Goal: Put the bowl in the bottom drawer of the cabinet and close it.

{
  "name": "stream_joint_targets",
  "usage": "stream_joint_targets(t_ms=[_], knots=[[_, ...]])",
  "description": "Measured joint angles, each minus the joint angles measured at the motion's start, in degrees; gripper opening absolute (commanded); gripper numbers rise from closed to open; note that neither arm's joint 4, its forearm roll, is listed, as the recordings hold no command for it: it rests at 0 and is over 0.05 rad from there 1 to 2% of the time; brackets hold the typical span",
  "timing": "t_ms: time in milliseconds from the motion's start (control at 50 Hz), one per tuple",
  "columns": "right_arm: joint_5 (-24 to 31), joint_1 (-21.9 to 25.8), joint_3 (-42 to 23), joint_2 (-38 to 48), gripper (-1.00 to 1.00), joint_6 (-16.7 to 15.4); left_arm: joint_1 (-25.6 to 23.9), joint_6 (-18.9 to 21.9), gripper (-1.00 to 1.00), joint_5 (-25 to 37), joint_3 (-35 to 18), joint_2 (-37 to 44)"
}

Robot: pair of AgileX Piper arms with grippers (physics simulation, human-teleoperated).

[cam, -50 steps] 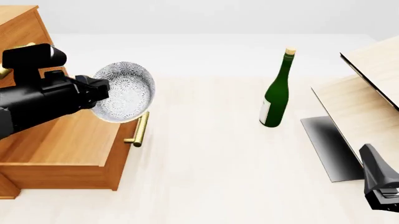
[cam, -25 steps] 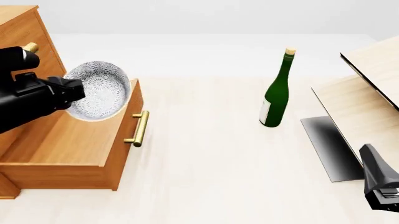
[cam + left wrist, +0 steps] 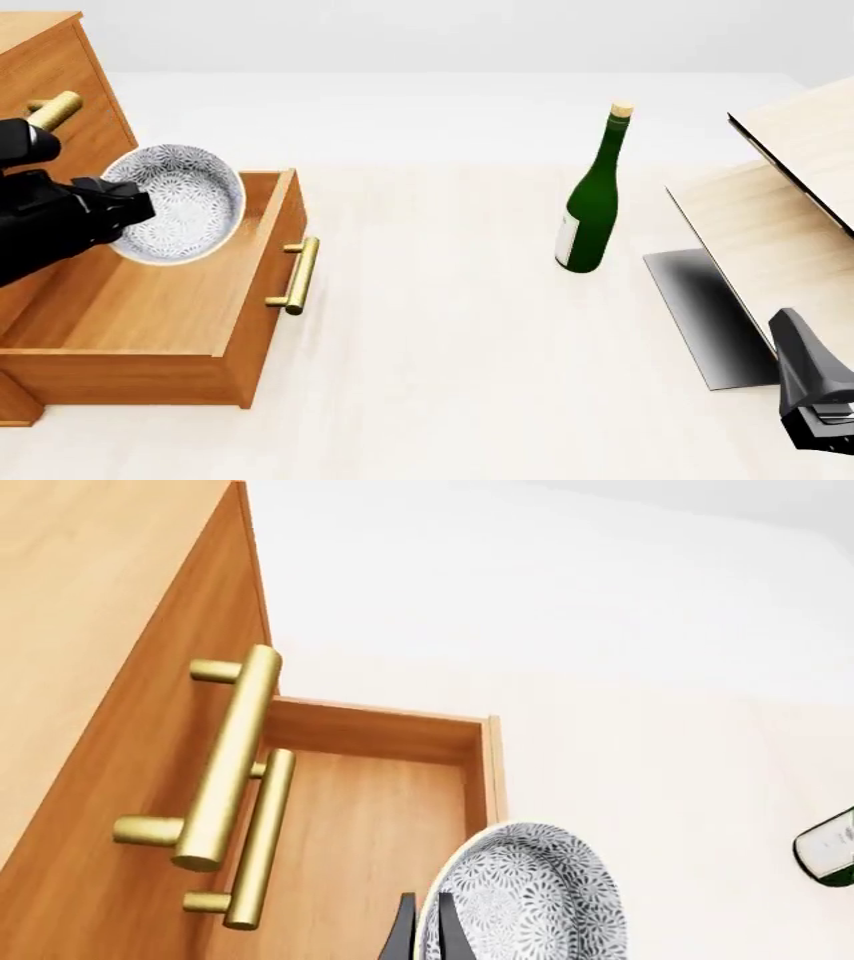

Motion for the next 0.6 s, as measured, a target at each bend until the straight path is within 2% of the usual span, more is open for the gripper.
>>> stream_joint_targets(t_ms=[600], knots=[[0.01,0.00,0.00,-0.01,1.00,0.00,4.74,1.74,-1.00,-6.06,3.24,5.90]])
